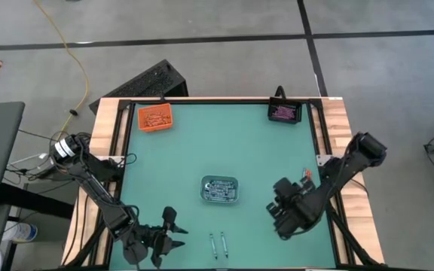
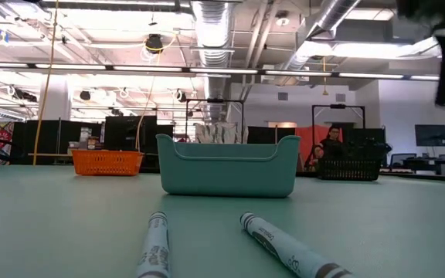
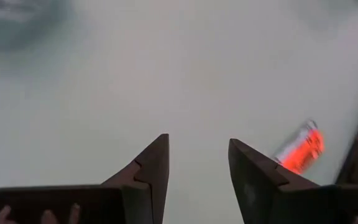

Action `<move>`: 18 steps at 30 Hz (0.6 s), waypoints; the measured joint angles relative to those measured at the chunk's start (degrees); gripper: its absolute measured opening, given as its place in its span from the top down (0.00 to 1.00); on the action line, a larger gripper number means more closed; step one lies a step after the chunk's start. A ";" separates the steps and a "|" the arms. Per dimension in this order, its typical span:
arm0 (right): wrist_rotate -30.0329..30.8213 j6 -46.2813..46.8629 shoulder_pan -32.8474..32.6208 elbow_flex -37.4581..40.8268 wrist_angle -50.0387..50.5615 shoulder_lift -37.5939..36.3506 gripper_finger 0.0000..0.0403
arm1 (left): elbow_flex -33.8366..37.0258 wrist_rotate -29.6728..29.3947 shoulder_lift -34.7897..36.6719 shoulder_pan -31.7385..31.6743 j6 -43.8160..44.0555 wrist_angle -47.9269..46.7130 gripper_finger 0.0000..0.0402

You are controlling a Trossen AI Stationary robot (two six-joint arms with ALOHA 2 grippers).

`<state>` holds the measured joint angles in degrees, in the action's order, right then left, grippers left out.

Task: Sort crayons
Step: Put the orange crayon into the orange bin

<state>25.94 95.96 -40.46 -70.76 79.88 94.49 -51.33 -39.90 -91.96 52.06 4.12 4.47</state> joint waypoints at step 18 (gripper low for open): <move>-12.46 17.17 3.05 20.66 -5.71 -5.38 0.60 | 0.00 0.02 0.02 -0.32 0.17 1.53 0.58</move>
<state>13.48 113.13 -37.41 -50.10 74.17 89.11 -51.33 -39.88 -91.94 51.75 4.29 6.00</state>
